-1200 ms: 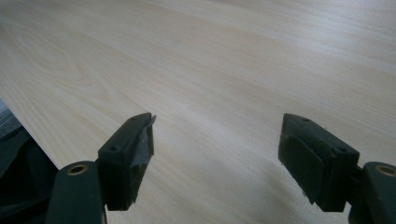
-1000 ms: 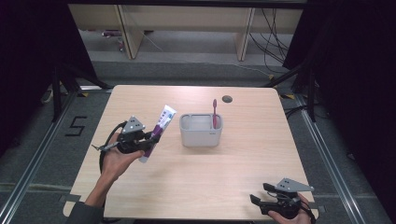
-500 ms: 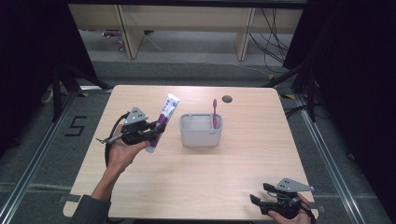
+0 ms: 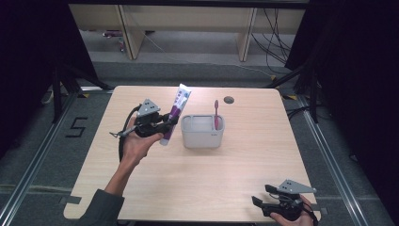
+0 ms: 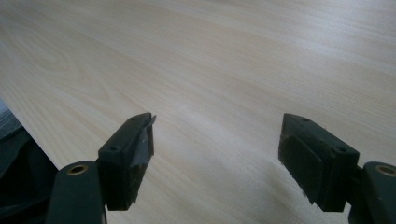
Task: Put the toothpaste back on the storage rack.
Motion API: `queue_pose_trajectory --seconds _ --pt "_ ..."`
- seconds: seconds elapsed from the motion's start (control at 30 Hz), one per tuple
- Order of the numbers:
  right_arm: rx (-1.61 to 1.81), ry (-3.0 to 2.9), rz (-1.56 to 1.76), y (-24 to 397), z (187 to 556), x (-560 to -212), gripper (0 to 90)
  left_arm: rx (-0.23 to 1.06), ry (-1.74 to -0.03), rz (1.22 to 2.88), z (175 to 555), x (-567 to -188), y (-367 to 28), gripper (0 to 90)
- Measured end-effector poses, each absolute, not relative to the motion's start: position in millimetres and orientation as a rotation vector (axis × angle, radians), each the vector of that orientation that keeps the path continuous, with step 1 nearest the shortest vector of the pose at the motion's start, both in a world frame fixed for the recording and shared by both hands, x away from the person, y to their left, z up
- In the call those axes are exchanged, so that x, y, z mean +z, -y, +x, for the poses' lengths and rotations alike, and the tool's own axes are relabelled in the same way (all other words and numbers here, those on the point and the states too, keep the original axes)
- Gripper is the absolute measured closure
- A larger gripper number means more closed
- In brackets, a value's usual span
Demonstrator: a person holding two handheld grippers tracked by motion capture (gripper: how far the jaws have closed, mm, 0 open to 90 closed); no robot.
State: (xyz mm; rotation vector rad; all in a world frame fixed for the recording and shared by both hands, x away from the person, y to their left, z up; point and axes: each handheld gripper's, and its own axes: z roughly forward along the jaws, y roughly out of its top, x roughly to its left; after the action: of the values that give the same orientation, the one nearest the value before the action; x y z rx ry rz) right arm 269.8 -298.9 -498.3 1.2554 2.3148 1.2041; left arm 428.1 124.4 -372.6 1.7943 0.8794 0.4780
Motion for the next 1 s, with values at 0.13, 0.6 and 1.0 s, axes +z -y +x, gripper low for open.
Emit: queue_pose_trajectory --seconds 0.13,0.6,1.0 --pt "1.207 -2.316 1.26 299 270 -498 27.4 0.481 -0.866 1.777 432 -368 -114 72.3" --pt "1.214 -2.314 1.262 299 270 -498 27.4 0.456 -0.818 1.729 448 -361 -80 72.3" --pt "1.212 -2.313 1.262 299 269 -498 27.4 0.472 -0.806 1.702 461 -366 -57 72.3"
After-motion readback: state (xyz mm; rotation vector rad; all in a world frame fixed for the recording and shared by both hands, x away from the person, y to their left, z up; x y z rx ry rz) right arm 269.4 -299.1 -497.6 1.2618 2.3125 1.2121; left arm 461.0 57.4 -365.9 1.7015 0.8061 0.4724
